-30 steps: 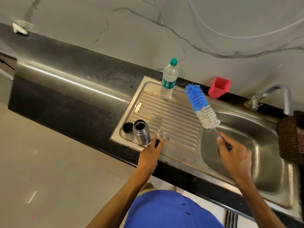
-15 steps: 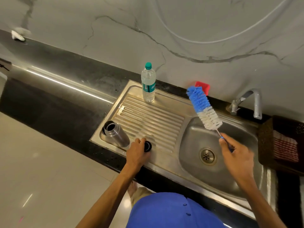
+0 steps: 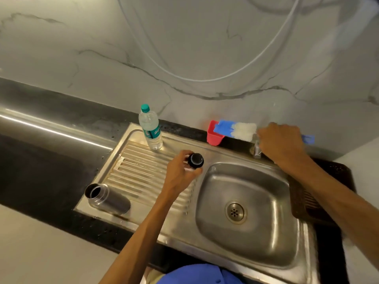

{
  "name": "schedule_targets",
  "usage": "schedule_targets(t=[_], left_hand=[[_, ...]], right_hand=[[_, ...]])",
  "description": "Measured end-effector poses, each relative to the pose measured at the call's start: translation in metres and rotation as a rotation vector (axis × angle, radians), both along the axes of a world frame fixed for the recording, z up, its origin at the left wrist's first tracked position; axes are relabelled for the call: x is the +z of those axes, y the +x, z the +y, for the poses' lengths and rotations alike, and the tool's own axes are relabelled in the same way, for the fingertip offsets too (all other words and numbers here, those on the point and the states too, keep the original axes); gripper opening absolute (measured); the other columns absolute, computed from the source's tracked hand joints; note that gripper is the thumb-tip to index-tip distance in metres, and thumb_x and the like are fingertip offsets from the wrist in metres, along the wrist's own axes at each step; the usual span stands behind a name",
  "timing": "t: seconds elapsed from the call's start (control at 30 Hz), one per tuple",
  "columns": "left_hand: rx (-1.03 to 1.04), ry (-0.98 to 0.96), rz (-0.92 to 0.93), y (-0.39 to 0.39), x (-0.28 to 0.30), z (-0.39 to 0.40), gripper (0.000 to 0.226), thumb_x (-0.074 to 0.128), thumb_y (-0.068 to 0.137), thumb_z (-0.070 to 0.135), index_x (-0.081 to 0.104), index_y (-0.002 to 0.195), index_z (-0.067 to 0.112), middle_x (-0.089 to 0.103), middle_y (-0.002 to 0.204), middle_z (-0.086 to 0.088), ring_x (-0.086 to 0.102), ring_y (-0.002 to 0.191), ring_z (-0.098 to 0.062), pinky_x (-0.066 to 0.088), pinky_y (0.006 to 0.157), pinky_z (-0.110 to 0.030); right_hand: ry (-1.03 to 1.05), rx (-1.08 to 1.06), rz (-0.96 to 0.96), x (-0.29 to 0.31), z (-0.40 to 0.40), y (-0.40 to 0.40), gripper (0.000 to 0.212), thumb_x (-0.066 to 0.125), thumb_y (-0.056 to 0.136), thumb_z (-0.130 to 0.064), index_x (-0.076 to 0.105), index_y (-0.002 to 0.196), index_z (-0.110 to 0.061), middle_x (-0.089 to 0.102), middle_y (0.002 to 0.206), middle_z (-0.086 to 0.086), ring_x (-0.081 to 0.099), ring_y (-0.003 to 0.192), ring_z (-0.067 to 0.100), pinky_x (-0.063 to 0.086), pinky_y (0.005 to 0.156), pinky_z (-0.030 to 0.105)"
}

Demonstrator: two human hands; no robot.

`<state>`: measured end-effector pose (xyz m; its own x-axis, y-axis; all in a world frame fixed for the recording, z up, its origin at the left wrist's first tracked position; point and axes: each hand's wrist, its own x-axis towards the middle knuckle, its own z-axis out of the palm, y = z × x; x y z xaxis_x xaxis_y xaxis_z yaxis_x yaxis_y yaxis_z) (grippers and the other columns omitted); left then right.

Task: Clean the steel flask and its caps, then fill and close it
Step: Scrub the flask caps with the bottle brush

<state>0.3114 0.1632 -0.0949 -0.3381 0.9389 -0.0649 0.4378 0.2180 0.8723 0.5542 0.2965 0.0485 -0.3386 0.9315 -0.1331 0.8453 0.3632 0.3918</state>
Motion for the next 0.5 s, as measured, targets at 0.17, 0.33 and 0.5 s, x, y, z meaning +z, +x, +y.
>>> schedule_targets(t=[0.17,0.33,0.5], left_hand=[[0.026,0.047,-0.040,0.006,0.009,0.016,0.058,0.094,0.076,0.030,0.067,0.128,0.028,0.072,0.119,0.004,0.072,0.101,-0.013,0.058,0.088,-0.024],[0.021,0.036,-0.126,0.000,0.001,0.016,0.060,0.097,0.067,0.045,0.070,0.121,0.040,0.066,0.116,0.004,0.073,0.097,-0.014,0.066,0.082,-0.034],[0.060,0.037,-0.302,0.000,-0.002,0.013,0.050,0.096,0.075,0.039,0.071,0.118,0.033,0.074,0.116,0.006,0.075,0.103,-0.010,0.062,0.079,-0.023]], right_hand=[[0.019,0.169,-0.192,-0.019,0.043,-0.034,0.011,0.058,0.100,-0.022,0.067,0.104,-0.018,0.063,0.092,0.000,0.064,0.083,0.018,0.036,0.069,0.030],[-0.080,0.125,-0.177,-0.017,0.073,-0.051,0.022,0.063,0.099,-0.035,0.064,0.115,-0.019,0.058,0.093,0.000,0.059,0.086,0.019,0.037,0.075,0.033],[-0.066,0.026,0.053,0.005,0.083,-0.015,0.026,0.057,0.100,-0.037,0.068,0.122,-0.027,0.055,0.084,-0.001,0.054,0.079,0.020,0.038,0.076,0.038]])
